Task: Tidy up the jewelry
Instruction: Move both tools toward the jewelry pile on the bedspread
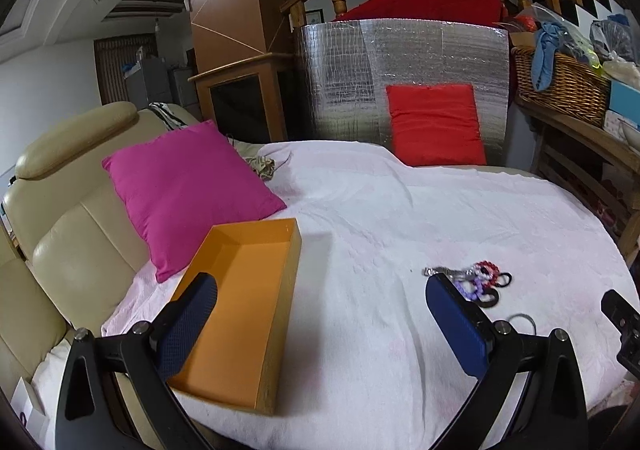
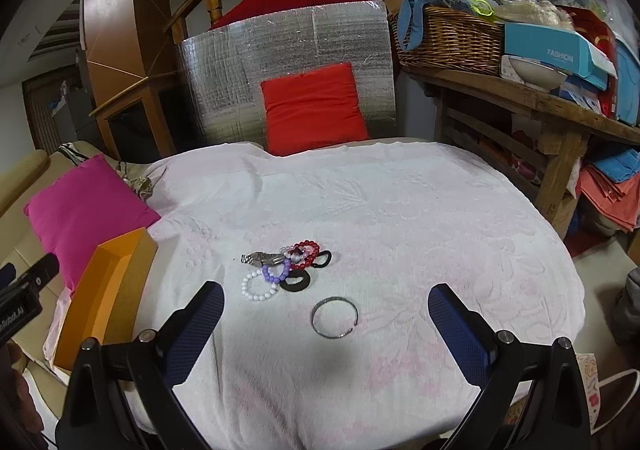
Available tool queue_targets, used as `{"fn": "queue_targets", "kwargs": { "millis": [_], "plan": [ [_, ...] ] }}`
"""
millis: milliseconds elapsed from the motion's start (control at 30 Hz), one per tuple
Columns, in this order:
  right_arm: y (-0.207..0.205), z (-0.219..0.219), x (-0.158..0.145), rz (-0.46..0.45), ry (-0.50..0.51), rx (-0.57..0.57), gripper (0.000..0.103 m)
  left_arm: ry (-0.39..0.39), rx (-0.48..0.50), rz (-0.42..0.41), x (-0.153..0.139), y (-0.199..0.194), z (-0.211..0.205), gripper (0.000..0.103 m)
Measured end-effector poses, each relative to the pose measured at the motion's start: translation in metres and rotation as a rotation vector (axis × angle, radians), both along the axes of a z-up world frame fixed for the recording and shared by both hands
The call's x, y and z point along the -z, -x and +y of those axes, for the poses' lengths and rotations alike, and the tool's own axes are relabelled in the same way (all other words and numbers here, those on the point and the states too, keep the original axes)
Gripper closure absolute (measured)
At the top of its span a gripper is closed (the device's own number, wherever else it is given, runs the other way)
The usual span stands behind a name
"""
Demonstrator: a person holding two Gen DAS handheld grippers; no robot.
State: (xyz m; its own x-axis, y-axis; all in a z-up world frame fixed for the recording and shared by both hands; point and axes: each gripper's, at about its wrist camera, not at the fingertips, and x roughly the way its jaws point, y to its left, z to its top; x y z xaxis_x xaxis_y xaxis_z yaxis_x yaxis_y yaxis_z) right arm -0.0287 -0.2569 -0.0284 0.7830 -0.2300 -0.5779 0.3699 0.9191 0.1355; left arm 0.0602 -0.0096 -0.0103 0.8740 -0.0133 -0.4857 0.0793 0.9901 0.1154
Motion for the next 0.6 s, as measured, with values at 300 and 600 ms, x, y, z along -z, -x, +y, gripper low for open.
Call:
{"fn": "queue_targets", "kwargs": {
  "millis": [300, 600],
  "plan": [
    [-0.029, -0.006, 0.014, 0.017, 0.015, -0.013, 0.000, 0.030, -0.025, -0.029, 0.009, -0.032, -0.012, 0.000],
    [-0.050, -0.013, 0.025, 0.027, 0.018, -0.019, 0.000, 0.005, -0.017, -0.015, 0.024, -0.055, -0.029, 0.000]
  ]
}}
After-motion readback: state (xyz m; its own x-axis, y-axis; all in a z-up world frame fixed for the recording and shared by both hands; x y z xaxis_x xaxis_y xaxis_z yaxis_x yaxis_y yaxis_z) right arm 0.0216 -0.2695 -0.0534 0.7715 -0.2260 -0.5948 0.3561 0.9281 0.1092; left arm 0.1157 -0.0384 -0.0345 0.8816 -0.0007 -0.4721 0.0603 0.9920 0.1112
